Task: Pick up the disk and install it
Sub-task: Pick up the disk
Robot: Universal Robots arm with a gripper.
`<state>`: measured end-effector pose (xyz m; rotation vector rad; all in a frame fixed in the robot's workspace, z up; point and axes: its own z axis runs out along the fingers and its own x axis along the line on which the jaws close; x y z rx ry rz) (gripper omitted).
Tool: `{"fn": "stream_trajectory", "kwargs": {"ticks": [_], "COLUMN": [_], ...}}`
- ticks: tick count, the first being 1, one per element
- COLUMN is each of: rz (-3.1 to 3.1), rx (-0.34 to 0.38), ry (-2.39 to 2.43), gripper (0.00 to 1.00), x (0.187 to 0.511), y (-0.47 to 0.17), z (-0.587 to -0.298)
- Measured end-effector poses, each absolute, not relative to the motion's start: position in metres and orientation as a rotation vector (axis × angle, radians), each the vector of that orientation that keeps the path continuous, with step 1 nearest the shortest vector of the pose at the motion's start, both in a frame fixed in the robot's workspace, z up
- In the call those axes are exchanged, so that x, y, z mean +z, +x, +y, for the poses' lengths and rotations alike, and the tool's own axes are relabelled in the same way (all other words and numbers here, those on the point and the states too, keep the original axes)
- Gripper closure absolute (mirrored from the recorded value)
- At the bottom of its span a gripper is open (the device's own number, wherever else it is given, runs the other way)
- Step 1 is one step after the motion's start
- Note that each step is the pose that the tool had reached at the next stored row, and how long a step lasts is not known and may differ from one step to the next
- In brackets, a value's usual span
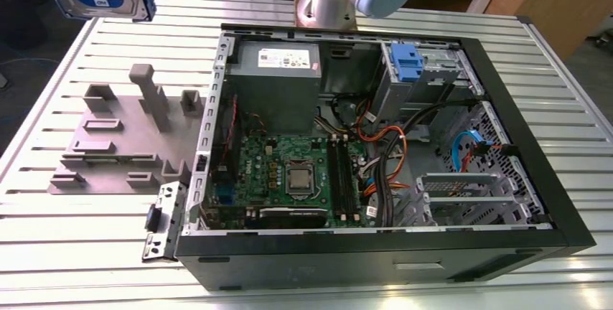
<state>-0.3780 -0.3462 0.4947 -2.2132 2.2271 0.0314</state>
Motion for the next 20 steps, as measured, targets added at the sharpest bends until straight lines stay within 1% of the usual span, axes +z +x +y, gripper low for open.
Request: {"fn": "stream_trajectory", "kwargs": {"ticks": [20], "rz": [2.227], "rx": [0.031], "ry": [-2.213], "gripper": [0.63], "x": [0.495], "y": [-0.363], "z": [-0.347]}}
